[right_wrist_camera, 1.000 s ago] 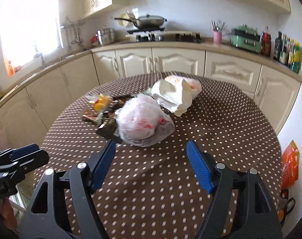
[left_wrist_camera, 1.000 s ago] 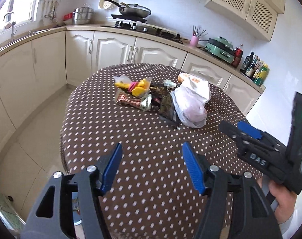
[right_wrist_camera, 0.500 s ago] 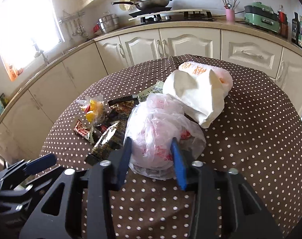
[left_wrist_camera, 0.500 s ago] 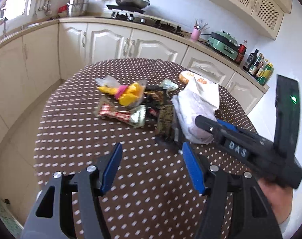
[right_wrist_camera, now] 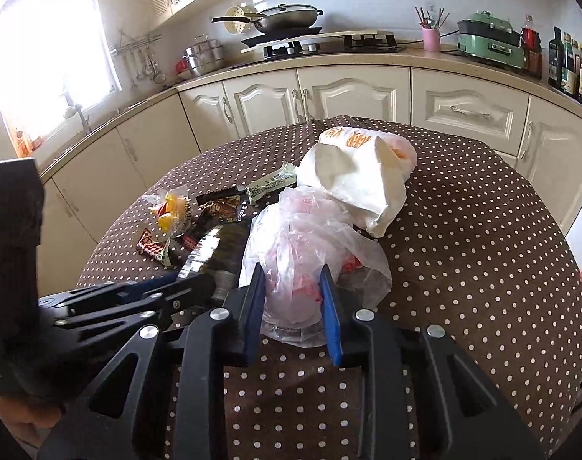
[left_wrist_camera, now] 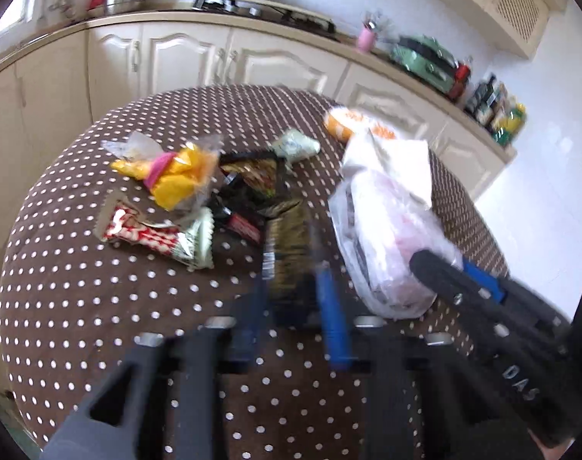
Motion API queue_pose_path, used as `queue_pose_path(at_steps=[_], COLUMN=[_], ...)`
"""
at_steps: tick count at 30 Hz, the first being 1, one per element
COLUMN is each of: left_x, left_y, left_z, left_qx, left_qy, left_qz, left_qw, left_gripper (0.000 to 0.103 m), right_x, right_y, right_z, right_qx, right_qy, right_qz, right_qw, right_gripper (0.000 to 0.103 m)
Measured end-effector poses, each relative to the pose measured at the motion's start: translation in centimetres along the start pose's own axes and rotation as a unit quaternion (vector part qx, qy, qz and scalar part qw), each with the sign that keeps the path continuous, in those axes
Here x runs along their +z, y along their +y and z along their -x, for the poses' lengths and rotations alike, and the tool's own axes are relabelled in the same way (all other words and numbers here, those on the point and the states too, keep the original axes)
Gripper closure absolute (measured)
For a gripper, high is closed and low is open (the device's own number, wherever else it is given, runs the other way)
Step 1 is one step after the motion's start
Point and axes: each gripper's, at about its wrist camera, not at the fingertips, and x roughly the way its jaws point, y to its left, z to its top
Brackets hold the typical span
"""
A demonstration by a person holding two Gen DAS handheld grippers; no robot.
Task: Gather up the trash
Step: 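Carry both items over the blue bucket and open both tools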
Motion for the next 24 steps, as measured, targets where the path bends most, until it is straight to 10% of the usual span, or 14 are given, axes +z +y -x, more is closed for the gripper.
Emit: queue_pose_path(at_steps=[7,24], left_x=[-1.0,-7.4], left_y=[-0.3,6.0], left_z=[3.3,19.8], left_qx=[-0.024,-0.015], left_qy=[-0.033,-0.154], left_qz=[-0.006,0.037], left_qw=[0.9991,0.9873], left_gripper=[0.101,0.102], right_x=[-0.1,-1.4], right_y=[0.8,13.3], right_z=[2.1,8.0], right_qx=[0.009,0.094], right_qy=[-0.013,-0.044], right_qz=[0.011,0.102], right_qw=[1.0,0.989], right_gripper=[0.08,0.08])
